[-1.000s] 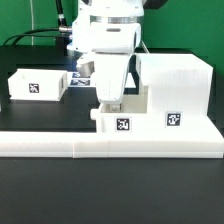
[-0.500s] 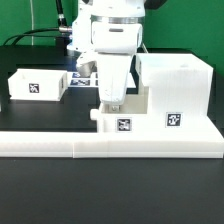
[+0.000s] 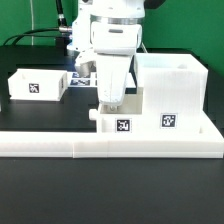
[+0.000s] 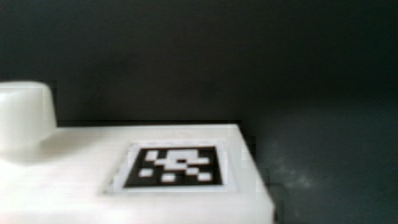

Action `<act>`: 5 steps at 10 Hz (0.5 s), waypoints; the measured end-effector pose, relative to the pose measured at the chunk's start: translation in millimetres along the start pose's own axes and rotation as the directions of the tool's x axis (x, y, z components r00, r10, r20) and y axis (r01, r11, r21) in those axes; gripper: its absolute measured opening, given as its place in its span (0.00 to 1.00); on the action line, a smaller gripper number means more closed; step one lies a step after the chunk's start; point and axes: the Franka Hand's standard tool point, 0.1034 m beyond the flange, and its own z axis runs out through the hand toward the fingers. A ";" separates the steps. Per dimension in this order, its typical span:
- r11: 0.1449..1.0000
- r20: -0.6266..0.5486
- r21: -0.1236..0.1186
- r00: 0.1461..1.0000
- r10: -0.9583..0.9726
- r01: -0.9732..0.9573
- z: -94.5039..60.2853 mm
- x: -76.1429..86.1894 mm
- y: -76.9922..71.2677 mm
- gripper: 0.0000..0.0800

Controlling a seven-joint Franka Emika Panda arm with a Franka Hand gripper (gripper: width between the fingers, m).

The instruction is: Assemble drawer

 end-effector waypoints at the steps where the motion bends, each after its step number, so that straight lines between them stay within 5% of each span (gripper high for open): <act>1: 1.000 0.000 -0.003 1.000 -0.006 0.006 0.0 2.5 0.7 0.05; 5: 1.000 0.005 -0.017 1.000 -0.008 0.008 -0.9 2.2 5.9 0.05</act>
Offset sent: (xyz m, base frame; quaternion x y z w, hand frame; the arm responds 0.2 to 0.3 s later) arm 0.0112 0.0278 -0.0069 -0.0312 -0.0171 -0.0359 0.9987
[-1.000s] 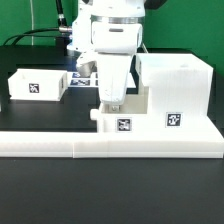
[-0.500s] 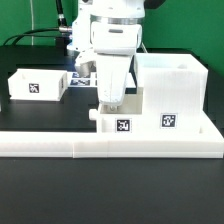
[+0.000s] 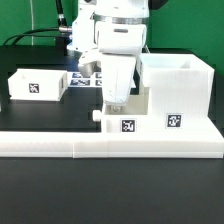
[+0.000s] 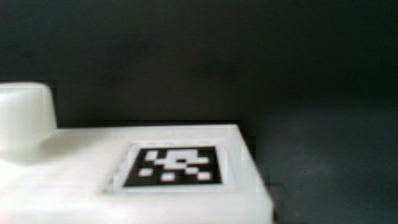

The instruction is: Assemble drawer

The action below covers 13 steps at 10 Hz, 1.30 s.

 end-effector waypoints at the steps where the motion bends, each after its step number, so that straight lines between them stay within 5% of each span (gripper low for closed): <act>1: 1.000 -0.006 -0.006 1.000 0.015 -0.015 0.7 -3.2 -0.8 0.05; 2: 1.000 -0.006 -0.006 1.000 0.013 -0.013 0.8 -3.6 -0.8 0.05; 5: 1.000 0.007 0.007 1.000 0.017 -0.017 -12.9 -0.8 1.2 0.51; 6: 1.000 0.015 0.011 1.000 0.013 -0.013 -22.0 0.6 4.2 0.51; 7: 1.000 0.026 0.019 1.000 0.012 -0.013 -31.4 -0.7 6.9 0.72; 9: 1.000 0.041 0.024 0.999 -0.005 0.004 -46.1 -10.5 9.6 0.79; 11: 0.998 0.057 0.041 0.997 -0.056 0.053 -57.9 -37.6 11.7 0.81; 13: 0.996 0.058 0.050 0.996 -0.074 0.072 -58.7 -46.3 11.9 0.81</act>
Offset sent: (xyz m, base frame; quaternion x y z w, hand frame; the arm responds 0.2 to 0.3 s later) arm 0.0002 0.0019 0.0199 0.0193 -0.0150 0.0279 0.9993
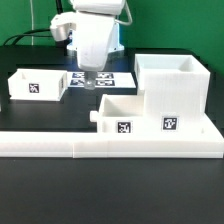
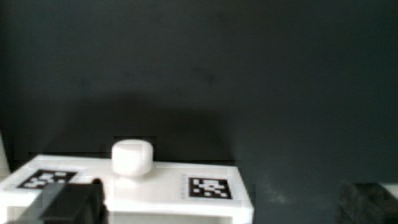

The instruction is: Assemble drawer

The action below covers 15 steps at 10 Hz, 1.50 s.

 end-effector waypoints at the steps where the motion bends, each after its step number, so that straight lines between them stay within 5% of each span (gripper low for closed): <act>1: 1.000 -0.001 0.001 1.000 -0.009 0.009 0.7 -0.7 -0.3 0.81; 4: 0.997 -0.091 0.009 0.993 -0.069 0.070 10.2 -25.3 15.5 0.81; 7: 0.999 -0.181 0.022 0.983 -0.029 0.034 22.4 -32.4 29.9 0.81; 10: 0.998 -0.246 0.066 0.969 0.031 -0.015 51.7 -15.2 4.2 0.81; 12: 0.997 -0.256 0.072 0.966 0.030 -0.012 55.9 1.6 5.9 0.81; 15: 0.995 -0.246 0.081 0.966 0.077 -0.059 53.2 2.7 13.4 0.81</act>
Offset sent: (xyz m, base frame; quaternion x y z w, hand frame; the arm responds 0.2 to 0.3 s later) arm 0.0369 -0.0083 -0.0089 0.0143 0.2094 -0.0559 0.9761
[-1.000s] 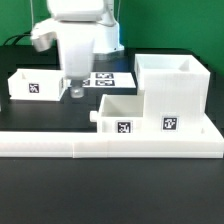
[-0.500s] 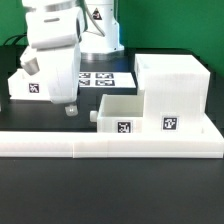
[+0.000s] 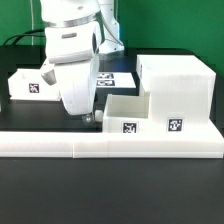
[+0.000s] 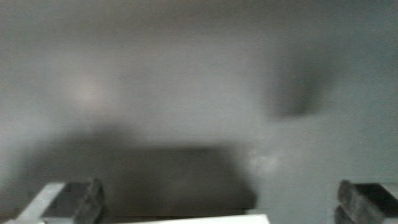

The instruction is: Assemble drawer

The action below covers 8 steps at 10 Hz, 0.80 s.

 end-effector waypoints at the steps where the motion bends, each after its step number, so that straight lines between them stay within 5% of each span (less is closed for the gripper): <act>1: 1.000 0.000 0.008 1.000 0.024 -0.024 -0.4 -1.1 -0.6 0.81; 4: 1.000 0.000 0.011 1.000 0.006 -0.006 0.1 -1.8 -0.7 0.81; 6: 0.998 -0.001 0.029 0.998 -0.061 0.061 -2.6 0.0 13.6 0.81; 8: 1.000 0.009 0.018 1.000 -0.019 0.019 -8.0 19.4 23.8 0.81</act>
Offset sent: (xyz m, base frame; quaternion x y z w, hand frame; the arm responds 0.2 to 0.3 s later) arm 0.0000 0.0000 0.0000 0.0000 0.0000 0.0000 1.0000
